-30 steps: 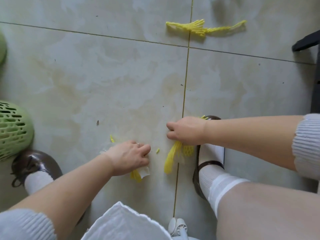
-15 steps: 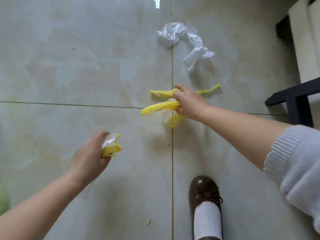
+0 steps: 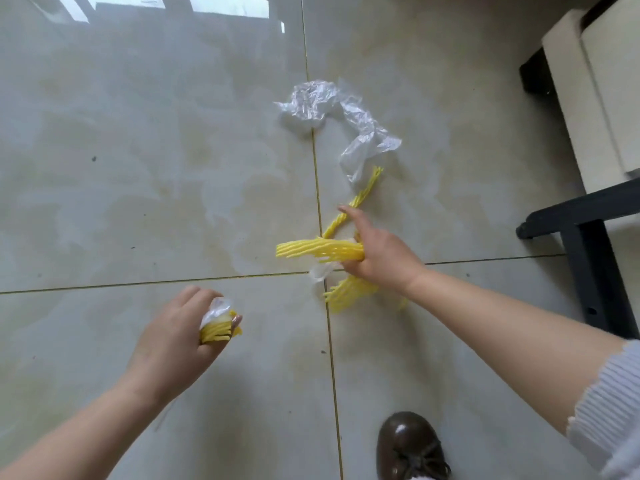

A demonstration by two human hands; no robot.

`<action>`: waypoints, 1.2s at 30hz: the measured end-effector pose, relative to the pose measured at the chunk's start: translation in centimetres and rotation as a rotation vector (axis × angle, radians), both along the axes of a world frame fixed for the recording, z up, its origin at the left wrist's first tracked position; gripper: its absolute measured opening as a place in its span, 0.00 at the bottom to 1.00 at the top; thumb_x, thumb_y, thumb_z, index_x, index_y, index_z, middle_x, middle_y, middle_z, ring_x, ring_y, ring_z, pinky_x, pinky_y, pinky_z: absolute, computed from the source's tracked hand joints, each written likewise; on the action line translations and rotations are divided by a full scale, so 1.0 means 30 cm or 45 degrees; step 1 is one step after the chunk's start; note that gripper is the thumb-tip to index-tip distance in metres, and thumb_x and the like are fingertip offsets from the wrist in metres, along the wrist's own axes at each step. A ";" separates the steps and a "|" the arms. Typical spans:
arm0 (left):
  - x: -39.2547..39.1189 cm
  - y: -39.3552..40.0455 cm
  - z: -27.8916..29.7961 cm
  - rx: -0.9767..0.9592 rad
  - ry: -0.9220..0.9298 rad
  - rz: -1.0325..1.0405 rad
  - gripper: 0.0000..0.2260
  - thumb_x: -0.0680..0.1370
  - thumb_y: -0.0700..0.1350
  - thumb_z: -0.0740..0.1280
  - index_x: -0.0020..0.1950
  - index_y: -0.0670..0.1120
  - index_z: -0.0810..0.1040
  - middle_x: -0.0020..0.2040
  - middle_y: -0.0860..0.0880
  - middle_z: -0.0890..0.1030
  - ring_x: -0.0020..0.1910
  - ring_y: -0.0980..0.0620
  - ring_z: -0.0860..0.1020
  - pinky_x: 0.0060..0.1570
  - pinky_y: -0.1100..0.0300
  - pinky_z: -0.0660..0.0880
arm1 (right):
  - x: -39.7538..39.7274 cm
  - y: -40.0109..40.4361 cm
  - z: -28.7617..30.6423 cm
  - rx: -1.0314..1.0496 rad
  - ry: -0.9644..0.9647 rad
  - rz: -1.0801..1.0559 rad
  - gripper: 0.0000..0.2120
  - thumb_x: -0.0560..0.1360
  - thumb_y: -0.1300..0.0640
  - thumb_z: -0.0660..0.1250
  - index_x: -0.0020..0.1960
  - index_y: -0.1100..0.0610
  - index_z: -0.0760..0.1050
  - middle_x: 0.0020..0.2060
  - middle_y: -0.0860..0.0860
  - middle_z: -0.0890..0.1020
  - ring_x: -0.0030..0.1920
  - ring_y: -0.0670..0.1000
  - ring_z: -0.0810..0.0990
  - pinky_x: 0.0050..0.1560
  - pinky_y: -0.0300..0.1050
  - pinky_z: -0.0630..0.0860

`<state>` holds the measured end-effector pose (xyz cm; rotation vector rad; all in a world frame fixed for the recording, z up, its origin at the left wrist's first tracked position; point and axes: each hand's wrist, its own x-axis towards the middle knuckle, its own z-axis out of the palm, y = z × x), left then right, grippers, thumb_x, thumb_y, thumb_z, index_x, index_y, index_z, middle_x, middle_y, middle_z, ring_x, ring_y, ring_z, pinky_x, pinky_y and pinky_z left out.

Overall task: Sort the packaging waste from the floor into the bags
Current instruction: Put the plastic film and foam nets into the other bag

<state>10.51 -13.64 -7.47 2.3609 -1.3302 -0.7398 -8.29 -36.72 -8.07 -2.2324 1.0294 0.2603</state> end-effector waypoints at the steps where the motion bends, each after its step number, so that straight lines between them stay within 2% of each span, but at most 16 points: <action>1: 0.002 -0.004 -0.006 0.018 -0.005 -0.009 0.19 0.70 0.62 0.61 0.49 0.49 0.75 0.45 0.55 0.74 0.41 0.51 0.72 0.35 0.57 0.72 | -0.015 -0.035 -0.008 -0.022 0.082 -0.013 0.41 0.70 0.54 0.69 0.75 0.44 0.49 0.40 0.53 0.77 0.45 0.62 0.78 0.44 0.49 0.72; 4: 0.006 -0.007 -0.018 0.059 -0.005 -0.032 0.21 0.69 0.64 0.57 0.49 0.50 0.75 0.45 0.55 0.74 0.42 0.49 0.74 0.34 0.57 0.72 | -0.003 -0.118 -0.031 -0.088 0.268 -0.024 0.38 0.72 0.52 0.66 0.74 0.42 0.49 0.47 0.57 0.80 0.48 0.61 0.79 0.44 0.47 0.71; 6: 0.010 -0.002 -0.016 0.089 -0.012 -0.076 0.21 0.69 0.64 0.56 0.49 0.51 0.75 0.46 0.55 0.75 0.43 0.49 0.75 0.34 0.58 0.71 | 0.032 -0.141 -0.042 -0.115 0.313 -0.017 0.31 0.72 0.52 0.66 0.72 0.46 0.57 0.52 0.58 0.79 0.51 0.61 0.78 0.46 0.47 0.71; 9: 0.035 0.011 0.014 0.089 -0.040 -0.131 0.24 0.67 0.65 0.53 0.48 0.51 0.76 0.45 0.55 0.75 0.39 0.51 0.73 0.31 0.60 0.69 | 0.070 -0.143 -0.054 -0.215 0.359 0.001 0.19 0.73 0.53 0.66 0.62 0.54 0.67 0.53 0.59 0.79 0.52 0.61 0.78 0.46 0.48 0.72; 13: 0.115 0.040 0.105 0.037 -0.102 -0.118 0.24 0.67 0.65 0.53 0.47 0.49 0.76 0.44 0.53 0.76 0.39 0.48 0.74 0.30 0.62 0.65 | 0.093 -0.122 -0.037 -0.279 0.446 0.174 0.11 0.72 0.54 0.65 0.53 0.57 0.72 0.52 0.58 0.77 0.53 0.61 0.77 0.44 0.48 0.71; 16: 0.179 0.074 0.194 -0.003 -0.170 -0.057 0.25 0.67 0.65 0.53 0.47 0.47 0.76 0.43 0.51 0.76 0.40 0.47 0.74 0.30 0.60 0.65 | 0.140 -0.045 0.023 -0.172 0.224 0.101 0.11 0.71 0.53 0.66 0.49 0.59 0.73 0.51 0.58 0.75 0.54 0.59 0.75 0.48 0.46 0.69; 18: 0.218 0.098 0.266 -0.011 -0.182 0.016 0.29 0.66 0.66 0.52 0.47 0.43 0.75 0.43 0.49 0.76 0.41 0.47 0.73 0.34 0.57 0.67 | 0.199 0.041 0.103 -0.121 0.036 0.060 0.08 0.71 0.55 0.67 0.46 0.60 0.75 0.48 0.59 0.77 0.51 0.58 0.75 0.44 0.45 0.65; 20: 0.258 0.132 0.348 -0.004 -0.217 0.045 0.30 0.66 0.66 0.54 0.49 0.41 0.74 0.45 0.47 0.77 0.43 0.45 0.74 0.39 0.54 0.70 | 0.266 0.142 0.209 -0.038 -0.105 0.032 0.06 0.70 0.55 0.67 0.41 0.58 0.75 0.40 0.57 0.79 0.44 0.58 0.76 0.39 0.46 0.64; 22: 0.293 0.172 0.437 0.014 -0.242 0.037 0.18 0.72 0.57 0.64 0.49 0.42 0.73 0.46 0.47 0.76 0.47 0.43 0.75 0.42 0.54 0.69 | 0.336 0.246 0.322 0.160 -0.259 -0.034 0.06 0.66 0.53 0.68 0.34 0.54 0.72 0.33 0.53 0.78 0.37 0.55 0.75 0.37 0.46 0.68; 24: 0.328 0.219 0.530 0.039 -0.254 0.015 0.09 0.74 0.48 0.67 0.47 0.45 0.71 0.46 0.48 0.74 0.50 0.44 0.74 0.42 0.56 0.67 | 0.410 0.346 0.408 0.370 -0.394 -0.108 0.06 0.66 0.55 0.70 0.32 0.53 0.75 0.31 0.50 0.79 0.34 0.51 0.76 0.36 0.43 0.72; 25: 0.345 0.245 0.581 0.071 -0.262 0.020 0.08 0.74 0.47 0.67 0.47 0.45 0.70 0.47 0.48 0.74 0.50 0.45 0.74 0.42 0.57 0.65 | 0.451 0.396 0.446 0.472 -0.454 -0.140 0.05 0.66 0.56 0.70 0.32 0.54 0.78 0.32 0.51 0.81 0.35 0.52 0.78 0.37 0.43 0.74; 27: 0.393 0.304 0.681 0.123 -0.249 0.083 0.12 0.75 0.48 0.67 0.54 0.44 0.71 0.52 0.46 0.76 0.48 0.47 0.75 0.40 0.60 0.65 | 0.536 0.490 0.513 0.653 -0.570 -0.207 0.05 0.67 0.56 0.69 0.33 0.53 0.81 0.33 0.51 0.82 0.36 0.53 0.79 0.39 0.48 0.75; 30: 0.493 0.433 0.837 0.056 -0.202 0.286 0.22 0.74 0.49 0.68 0.66 0.45 0.70 0.58 0.47 0.78 0.55 0.48 0.76 0.49 0.63 0.69 | 0.685 0.622 0.606 0.889 -0.728 -0.247 0.06 0.73 0.61 0.67 0.38 0.56 0.77 0.28 0.49 0.77 0.28 0.48 0.76 0.30 0.43 0.74; 32: 0.564 0.543 0.924 -0.035 -0.207 0.420 0.19 0.74 0.48 0.68 0.63 0.45 0.73 0.58 0.47 0.79 0.57 0.48 0.76 0.56 0.57 0.72 | 0.781 0.713 0.656 0.941 -0.781 -0.227 0.05 0.74 0.61 0.67 0.39 0.56 0.75 0.27 0.49 0.74 0.25 0.47 0.74 0.26 0.42 0.73; 34: 0.639 0.655 0.976 -0.106 -0.173 0.593 0.18 0.73 0.50 0.68 0.60 0.46 0.73 0.54 0.48 0.79 0.54 0.48 0.76 0.57 0.52 0.73 | 0.876 0.801 0.688 0.935 -0.830 -0.205 0.04 0.73 0.60 0.68 0.40 0.56 0.75 0.29 0.51 0.74 0.28 0.49 0.74 0.31 0.46 0.74; 36: 0.702 0.752 1.001 -0.209 -0.015 0.822 0.18 0.70 0.55 0.67 0.56 0.50 0.70 0.50 0.50 0.75 0.53 0.48 0.75 0.57 0.50 0.71 | 0.963 0.884 0.706 0.915 -0.866 -0.211 0.03 0.72 0.58 0.69 0.41 0.55 0.76 0.31 0.51 0.75 0.33 0.51 0.74 0.38 0.50 0.74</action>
